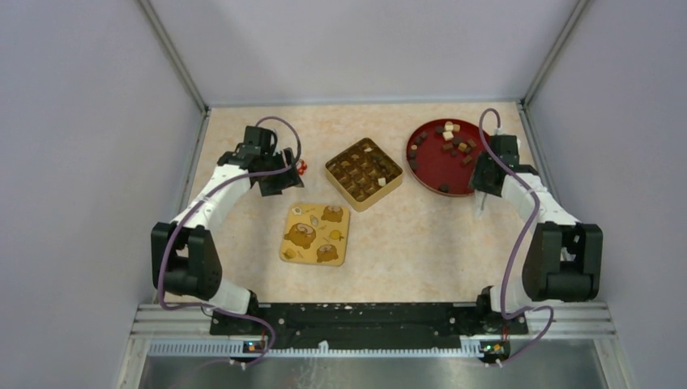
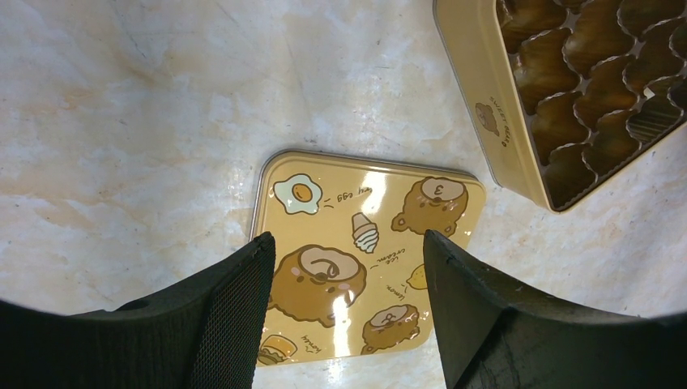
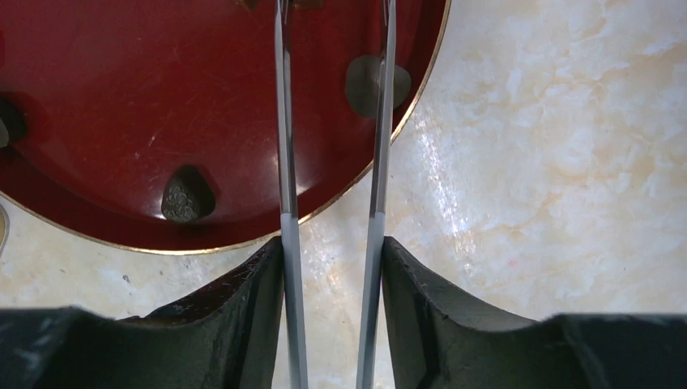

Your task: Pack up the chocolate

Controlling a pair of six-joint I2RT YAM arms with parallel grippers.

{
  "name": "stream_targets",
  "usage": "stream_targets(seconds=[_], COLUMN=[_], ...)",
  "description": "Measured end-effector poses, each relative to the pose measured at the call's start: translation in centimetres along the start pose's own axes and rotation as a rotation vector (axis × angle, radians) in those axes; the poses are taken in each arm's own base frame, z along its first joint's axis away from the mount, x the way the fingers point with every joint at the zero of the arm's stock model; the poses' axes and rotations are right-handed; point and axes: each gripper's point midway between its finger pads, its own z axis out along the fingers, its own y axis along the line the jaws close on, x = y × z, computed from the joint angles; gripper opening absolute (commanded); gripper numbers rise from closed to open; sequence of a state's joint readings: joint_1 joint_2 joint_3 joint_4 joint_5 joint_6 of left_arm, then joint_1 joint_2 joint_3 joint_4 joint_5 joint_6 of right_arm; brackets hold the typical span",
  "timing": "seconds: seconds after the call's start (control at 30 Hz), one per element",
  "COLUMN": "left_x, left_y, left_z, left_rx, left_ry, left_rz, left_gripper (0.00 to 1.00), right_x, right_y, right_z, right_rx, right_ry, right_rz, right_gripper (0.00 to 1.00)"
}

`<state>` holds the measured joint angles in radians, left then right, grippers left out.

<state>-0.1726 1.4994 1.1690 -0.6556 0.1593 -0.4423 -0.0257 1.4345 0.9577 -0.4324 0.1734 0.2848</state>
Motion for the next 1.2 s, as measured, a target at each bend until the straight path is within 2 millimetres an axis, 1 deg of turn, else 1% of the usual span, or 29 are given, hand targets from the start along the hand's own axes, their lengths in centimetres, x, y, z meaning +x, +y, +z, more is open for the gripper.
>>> stream_targets(seconds=[0.1, 0.33, 0.47, 0.57, 0.7, 0.83, 0.9, 1.0, 1.1, 1.17, 1.2], left_x=[0.0, 0.0, 0.0, 0.0, 0.0, 0.0, 0.0, 0.1, -0.1, -0.3, -0.4], left_y=[0.0, 0.1, 0.1, 0.1, 0.0, 0.0, 0.0, 0.0, -0.1, -0.1, -0.1], left_z=[0.0, 0.0, 0.0, 0.0, 0.0, 0.0, 0.0, 0.0, -0.1, -0.2, -0.2], left_rx=[0.000, -0.004, -0.004, -0.003, 0.000, 0.000, 0.000, 0.000, 0.001, 0.002, 0.001], left_ry=[0.000, -0.001, -0.001, -0.001, 0.001, 0.001, 0.002, 0.002, -0.001, -0.006, -0.009], left_rz=[0.000, 0.000, 0.000, -0.001, 0.000, 0.000, 0.000, 0.000, 0.000, 0.001, 0.002], left_gripper=[0.72, 0.72, 0.72, 0.72, 0.72, 0.72, 0.73, 0.72, 0.72, 0.72, 0.72], right_x=[-0.2, -0.2, -0.3, -0.6, -1.5, -2.8, -3.1, -3.6, -3.8, -3.4, -3.0], right_y=[0.1, 0.4, 0.4, 0.4, 0.7, 1.5, 2.1, 3.2, 5.0, 7.0, 8.4], right_z=[0.4, 0.4, 0.0, -0.9, -2.8, -5.0, -6.0, -7.4, -8.8, -9.9, -10.6], right_rx=[-0.004, -0.018, -0.023, -0.029, -0.060, -0.121, -0.162, -0.229, -0.304, -0.359, -0.395], right_ry=[0.004, 0.008, 0.003, -0.014, -0.045, -0.086, -0.096, -0.098, -0.098, -0.097, -0.095], right_rz=[0.003, 0.008, 0.008, 0.011, 0.016, 0.017, 0.016, 0.009, -0.027, -0.078, -0.116], right_gripper=[0.36, 0.09, 0.02, 0.00, 0.00, 0.00, 0.00, 0.00, 0.00, 0.00, 0.00])
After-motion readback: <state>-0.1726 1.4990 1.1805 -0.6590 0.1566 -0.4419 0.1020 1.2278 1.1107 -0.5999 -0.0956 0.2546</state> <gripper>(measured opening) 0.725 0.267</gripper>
